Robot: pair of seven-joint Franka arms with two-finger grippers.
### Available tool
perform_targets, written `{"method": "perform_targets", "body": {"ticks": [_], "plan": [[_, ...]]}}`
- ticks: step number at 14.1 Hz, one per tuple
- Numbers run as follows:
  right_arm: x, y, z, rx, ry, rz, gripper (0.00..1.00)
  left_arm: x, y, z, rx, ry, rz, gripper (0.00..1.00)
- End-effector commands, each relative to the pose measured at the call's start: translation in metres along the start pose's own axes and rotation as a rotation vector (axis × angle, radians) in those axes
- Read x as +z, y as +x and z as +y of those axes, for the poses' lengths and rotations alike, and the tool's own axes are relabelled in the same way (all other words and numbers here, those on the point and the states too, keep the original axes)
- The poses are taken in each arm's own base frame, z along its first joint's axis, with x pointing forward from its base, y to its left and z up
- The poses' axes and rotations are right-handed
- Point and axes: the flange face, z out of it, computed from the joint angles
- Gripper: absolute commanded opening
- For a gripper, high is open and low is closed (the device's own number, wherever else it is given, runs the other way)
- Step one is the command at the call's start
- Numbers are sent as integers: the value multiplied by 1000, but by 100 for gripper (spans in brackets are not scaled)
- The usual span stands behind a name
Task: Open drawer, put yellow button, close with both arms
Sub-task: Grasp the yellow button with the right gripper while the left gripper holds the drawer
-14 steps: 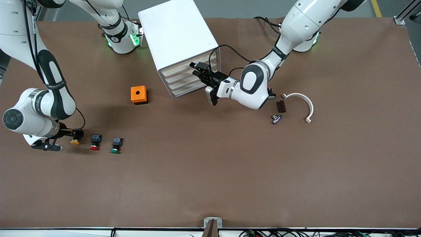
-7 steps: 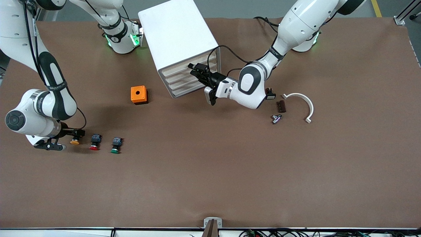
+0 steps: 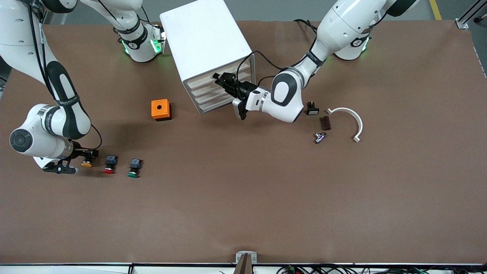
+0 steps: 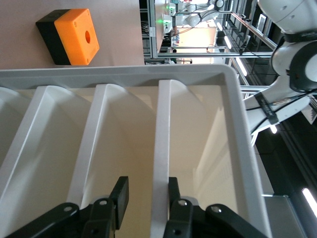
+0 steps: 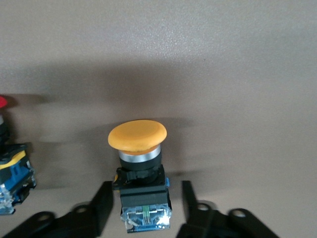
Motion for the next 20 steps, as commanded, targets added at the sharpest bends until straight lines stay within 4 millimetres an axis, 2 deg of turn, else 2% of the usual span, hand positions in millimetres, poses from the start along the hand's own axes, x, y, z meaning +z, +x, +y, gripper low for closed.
{"method": "perform_targets", "body": {"ticks": [1,3,9,10,12,15,18,20], "plan": [[-2,2,1,-12,10,-3,31,10,-3,7,19,25,25,33],[-2,2,0,-13,10,-3,24,9,-2,12,13,28,27,31],[-18,5,-3,-18,7,9,25,-1,5,8,-58,39,51,9],[-27,5,-3,-20,7,4,25,-5,8,11,-61,44,58,1],[-46,4,-6,-24,9,-26,26,-9,12,14,-78,47,65,0],[-80,2,-21,-36,9,-58,26,-26,24,14,-73,60,93,0],[-117,-6,-40,-24,5,-70,26,-43,40,22,-84,63,130,0],[-144,-15,-63,25,-3,-88,26,-60,52,26,-84,73,158,0]]}}
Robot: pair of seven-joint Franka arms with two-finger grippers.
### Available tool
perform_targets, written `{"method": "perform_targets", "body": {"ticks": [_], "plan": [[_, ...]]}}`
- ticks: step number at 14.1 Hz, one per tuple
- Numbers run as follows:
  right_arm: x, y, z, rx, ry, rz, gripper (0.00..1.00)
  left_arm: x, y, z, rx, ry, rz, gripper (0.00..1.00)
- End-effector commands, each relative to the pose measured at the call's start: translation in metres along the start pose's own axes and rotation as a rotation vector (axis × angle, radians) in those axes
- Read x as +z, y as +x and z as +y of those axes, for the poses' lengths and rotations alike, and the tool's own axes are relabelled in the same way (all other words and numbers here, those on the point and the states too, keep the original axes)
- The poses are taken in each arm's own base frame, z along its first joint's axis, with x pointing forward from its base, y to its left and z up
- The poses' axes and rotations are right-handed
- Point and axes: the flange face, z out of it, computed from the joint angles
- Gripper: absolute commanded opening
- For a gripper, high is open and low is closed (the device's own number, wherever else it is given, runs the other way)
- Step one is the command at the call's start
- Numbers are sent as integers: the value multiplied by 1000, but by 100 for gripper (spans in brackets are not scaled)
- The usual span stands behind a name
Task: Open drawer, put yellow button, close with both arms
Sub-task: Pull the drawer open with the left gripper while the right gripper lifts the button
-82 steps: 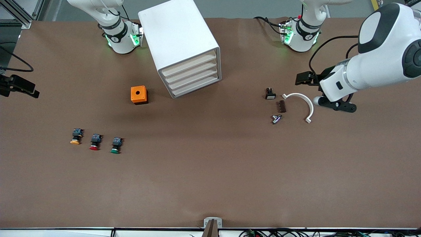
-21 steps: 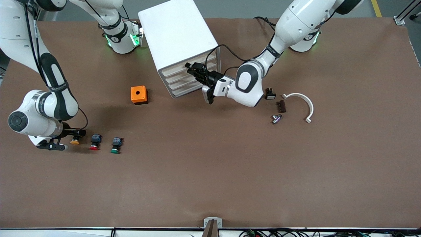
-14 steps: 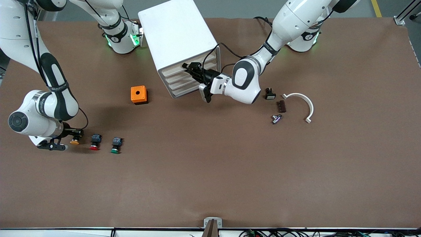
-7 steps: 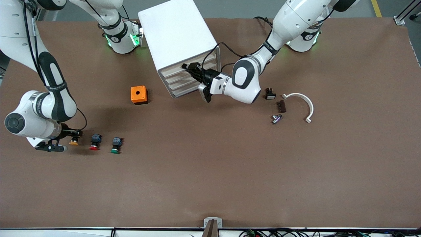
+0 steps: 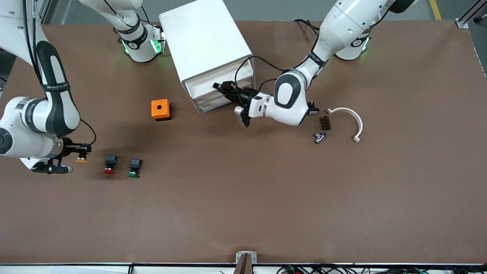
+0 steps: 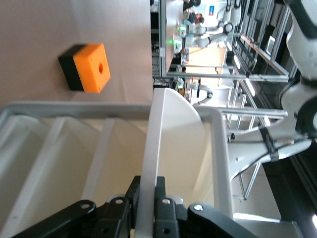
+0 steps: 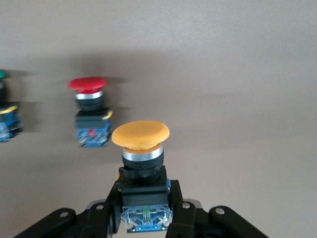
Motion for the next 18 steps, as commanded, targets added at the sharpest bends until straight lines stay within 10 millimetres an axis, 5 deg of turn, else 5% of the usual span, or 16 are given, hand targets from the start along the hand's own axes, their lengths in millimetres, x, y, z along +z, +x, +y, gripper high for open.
{"method": "perform_targets", "body": {"ticks": [1,5,7,9,10,11,13,18], "plan": [[-43,-22,-34,60,-11,-15,26,-25,23,9,-19,46,66,0],[-120,-68,-104,193,-46,-55,25,-81,50,10,8,103,104,0],[-157,-87,-160,279,-88,-72,25,-108,62,12,-1,120,128,0],[-188,-105,-211,350,-118,-60,25,-114,66,16,-26,117,138,0],[-198,-113,-232,375,-123,-38,25,-114,66,20,-56,114,141,30],[-209,-120,-252,409,-119,-16,25,-114,66,22,-107,111,143,99],[-229,-132,-285,491,-41,-10,25,-122,69,28,-182,165,121,100],[-262,-166,-366,714,130,-56,25,-192,93,67,-331,381,80,100]]}}
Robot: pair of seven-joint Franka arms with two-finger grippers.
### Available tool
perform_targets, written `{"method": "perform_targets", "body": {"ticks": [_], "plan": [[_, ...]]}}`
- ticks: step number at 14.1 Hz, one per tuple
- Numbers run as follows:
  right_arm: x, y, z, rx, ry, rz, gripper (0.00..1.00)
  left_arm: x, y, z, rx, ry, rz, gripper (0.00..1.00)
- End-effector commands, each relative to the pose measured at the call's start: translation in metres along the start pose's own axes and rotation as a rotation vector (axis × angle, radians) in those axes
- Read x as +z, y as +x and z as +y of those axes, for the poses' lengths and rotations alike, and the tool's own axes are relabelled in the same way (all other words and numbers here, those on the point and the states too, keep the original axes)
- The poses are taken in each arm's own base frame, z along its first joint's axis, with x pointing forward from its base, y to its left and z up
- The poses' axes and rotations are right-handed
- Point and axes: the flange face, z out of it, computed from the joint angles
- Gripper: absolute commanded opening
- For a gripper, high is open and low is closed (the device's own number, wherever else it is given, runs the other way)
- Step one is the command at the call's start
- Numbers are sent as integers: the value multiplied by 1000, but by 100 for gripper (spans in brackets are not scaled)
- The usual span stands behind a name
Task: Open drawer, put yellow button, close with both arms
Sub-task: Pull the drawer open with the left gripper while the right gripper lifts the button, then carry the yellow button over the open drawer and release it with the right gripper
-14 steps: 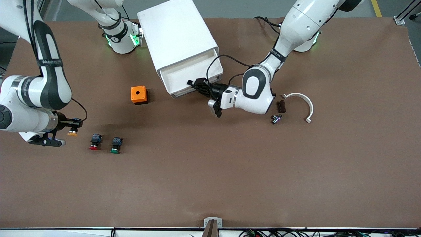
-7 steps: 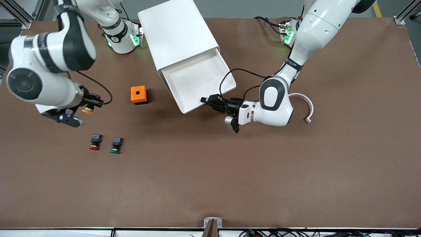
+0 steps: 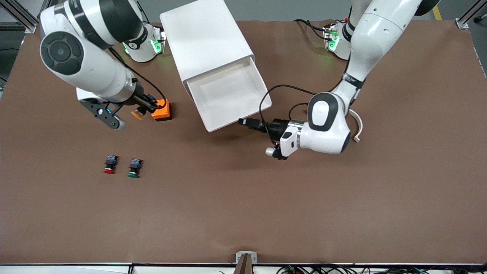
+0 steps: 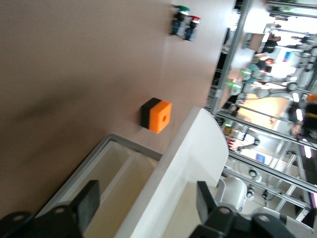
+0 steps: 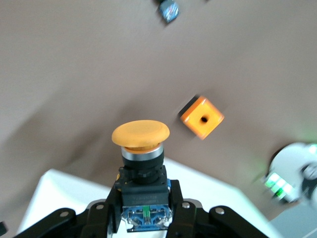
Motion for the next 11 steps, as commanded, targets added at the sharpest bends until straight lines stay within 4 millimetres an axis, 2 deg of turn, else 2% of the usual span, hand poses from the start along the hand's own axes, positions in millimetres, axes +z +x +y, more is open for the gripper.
{"method": "perform_targets", "body": {"ticks": [1,3,6,8,11], "plan": [[-7,-39,-30,109,59,-31,25,-47,10,16,-41,126,18,100],[0,-70,-50,149,100,-31,25,-77,14,15,-36,203,36,100],[25,-112,-73,208,75,-43,25,-97,15,10,23,432,39,100],[39,-123,-82,229,86,-43,24,-115,19,10,74,641,79,100],[69,-129,-93,278,120,-106,25,-130,18,7,43,808,133,100]]}}
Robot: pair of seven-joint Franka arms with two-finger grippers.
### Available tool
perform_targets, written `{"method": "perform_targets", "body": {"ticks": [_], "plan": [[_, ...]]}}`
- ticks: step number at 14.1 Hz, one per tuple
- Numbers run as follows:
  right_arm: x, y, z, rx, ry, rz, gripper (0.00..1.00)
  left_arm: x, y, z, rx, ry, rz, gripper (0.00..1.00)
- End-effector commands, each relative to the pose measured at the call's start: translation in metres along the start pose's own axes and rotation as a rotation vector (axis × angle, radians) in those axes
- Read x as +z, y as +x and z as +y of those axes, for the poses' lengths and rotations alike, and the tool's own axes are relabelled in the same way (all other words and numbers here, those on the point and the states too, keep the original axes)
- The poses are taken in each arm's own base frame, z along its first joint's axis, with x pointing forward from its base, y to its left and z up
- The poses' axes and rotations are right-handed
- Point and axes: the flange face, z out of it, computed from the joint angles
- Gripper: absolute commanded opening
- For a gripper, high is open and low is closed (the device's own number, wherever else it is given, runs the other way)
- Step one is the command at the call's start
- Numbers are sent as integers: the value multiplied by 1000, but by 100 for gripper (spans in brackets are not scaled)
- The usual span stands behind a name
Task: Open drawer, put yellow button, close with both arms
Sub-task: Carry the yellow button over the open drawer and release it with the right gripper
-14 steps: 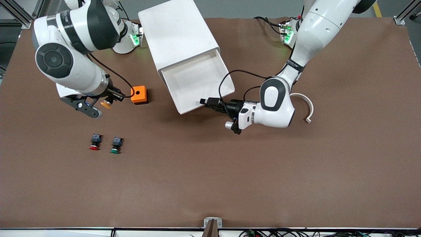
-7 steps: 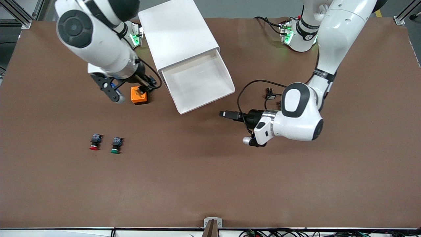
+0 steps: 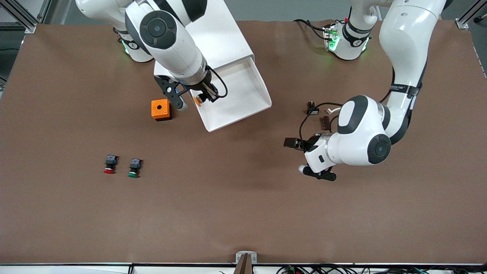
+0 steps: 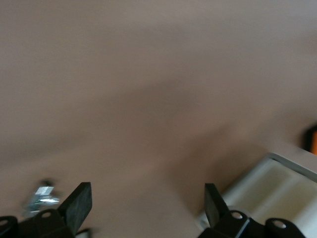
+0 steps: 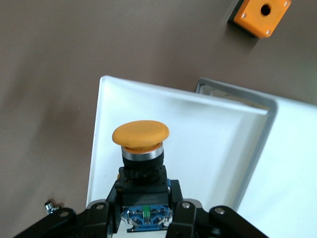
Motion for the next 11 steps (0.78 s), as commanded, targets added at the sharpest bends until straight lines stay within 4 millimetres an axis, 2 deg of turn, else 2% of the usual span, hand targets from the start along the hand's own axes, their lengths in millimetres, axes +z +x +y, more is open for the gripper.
{"method": "perform_targets", "body": {"ticks": [1,3,5,7,9,11], "plan": [[25,0,-1,51,19,-47,25,-12,-2,-5,-62,129,26,100],[41,-4,-3,48,26,-44,25,-13,-3,-2,-191,179,51,100],[52,-8,-6,44,13,-42,25,-23,-5,2,-338,221,99,100],[69,-20,-8,28,-13,-36,25,-24,-5,1,-362,270,126,100],[76,-29,-9,19,-13,-33,25,-24,-5,2,-393,269,136,100],[89,-36,-10,9,-33,-27,29,-17,-8,18,-445,275,151,100]]}}
